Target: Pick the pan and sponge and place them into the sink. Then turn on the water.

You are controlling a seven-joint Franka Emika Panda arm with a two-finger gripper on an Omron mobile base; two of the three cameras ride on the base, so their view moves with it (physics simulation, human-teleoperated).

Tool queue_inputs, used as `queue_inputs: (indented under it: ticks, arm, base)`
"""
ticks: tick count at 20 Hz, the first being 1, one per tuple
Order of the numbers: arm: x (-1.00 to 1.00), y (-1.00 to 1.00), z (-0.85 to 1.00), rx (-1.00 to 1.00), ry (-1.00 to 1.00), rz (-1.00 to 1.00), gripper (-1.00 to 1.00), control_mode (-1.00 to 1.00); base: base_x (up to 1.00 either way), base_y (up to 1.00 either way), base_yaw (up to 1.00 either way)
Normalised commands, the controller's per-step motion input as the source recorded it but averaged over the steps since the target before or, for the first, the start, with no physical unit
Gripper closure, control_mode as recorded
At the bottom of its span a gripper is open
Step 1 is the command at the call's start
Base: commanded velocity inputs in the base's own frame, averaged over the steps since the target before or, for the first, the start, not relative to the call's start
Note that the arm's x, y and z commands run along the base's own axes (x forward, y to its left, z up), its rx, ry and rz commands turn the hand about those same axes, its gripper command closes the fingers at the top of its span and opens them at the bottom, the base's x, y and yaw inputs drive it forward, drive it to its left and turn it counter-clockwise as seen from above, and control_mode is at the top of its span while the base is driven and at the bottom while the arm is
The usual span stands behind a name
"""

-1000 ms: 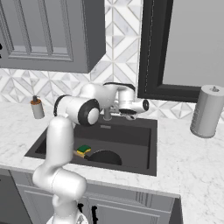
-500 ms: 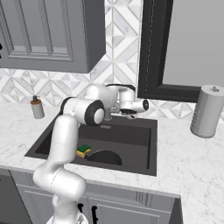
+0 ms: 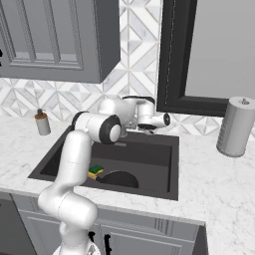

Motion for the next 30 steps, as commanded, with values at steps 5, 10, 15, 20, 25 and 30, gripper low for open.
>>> queue_inputs:
  ticks: [5, 10, 15, 20, 25, 30]
  arm:
    - [0.00, 0.12, -0.07, 0.00, -0.02, 0.02, -1.00, -1.00]
    - [0.15, 0.02, -0.13, 0.00, 0.00, 0.01, -1.00, -1.00]
    - [0.20, -0.01, -0.06, 0.00, 0.00, 0.00, 1.00, -1.00]
    - [0.00, 0.00, 0.00, 0.00, 0.00, 0.00, 1.00, -1.00]
    - [0.01, 0.01, 0.00, 0.05, 0.00, -0.05, 1.00, -1.00]
    - [0.00, -0.22, 0.00, 0.31, 0.01, -0.12, 1.00, -1.00]
  base:
    - [0.00, 0.00, 0.00]
    - [0.00, 0.00, 0.00]
    - [0.00, 0.00, 0.00]
    - [0.00, 0.00, 0.00]
    - [0.00, 0.00, 0.00]
    - [0.00, 0.00, 0.00]
